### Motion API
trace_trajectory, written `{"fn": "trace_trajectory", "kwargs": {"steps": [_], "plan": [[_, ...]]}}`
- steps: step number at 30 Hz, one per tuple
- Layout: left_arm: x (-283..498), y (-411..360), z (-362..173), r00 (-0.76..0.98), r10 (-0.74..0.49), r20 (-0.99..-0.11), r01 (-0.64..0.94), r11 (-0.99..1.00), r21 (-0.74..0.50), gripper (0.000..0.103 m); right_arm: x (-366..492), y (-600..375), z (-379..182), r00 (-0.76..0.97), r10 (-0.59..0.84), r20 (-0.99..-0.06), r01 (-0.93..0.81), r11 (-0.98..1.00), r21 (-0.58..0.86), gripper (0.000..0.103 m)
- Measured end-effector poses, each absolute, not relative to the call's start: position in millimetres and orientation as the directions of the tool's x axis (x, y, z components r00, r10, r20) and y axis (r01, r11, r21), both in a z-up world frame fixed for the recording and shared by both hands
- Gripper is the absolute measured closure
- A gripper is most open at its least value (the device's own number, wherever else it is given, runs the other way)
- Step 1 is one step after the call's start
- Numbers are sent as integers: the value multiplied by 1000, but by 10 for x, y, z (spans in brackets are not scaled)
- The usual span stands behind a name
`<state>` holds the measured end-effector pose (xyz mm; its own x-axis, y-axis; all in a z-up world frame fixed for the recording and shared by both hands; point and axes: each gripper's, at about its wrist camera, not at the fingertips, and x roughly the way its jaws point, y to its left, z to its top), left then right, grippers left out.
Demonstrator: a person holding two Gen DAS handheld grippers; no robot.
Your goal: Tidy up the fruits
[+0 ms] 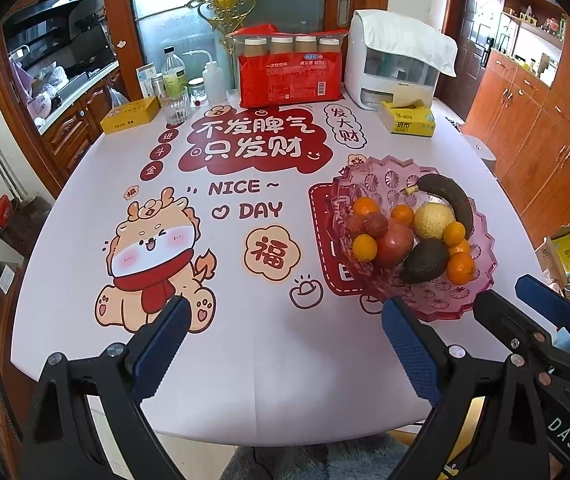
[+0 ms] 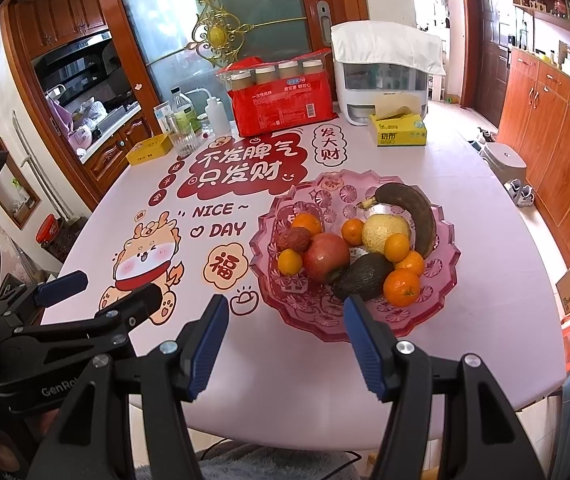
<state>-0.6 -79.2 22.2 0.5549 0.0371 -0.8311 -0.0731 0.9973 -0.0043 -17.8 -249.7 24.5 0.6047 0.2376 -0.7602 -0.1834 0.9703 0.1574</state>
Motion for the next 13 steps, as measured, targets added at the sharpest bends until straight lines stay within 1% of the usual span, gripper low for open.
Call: {"fn": "trace_trajectory", "kwargs": {"steps": [13], "plan": [[15, -782, 211, 554, 36, -832, -74, 997, -6, 7, -114, -2444, 180, 596, 233, -769, -173, 972, 160, 43]]}}
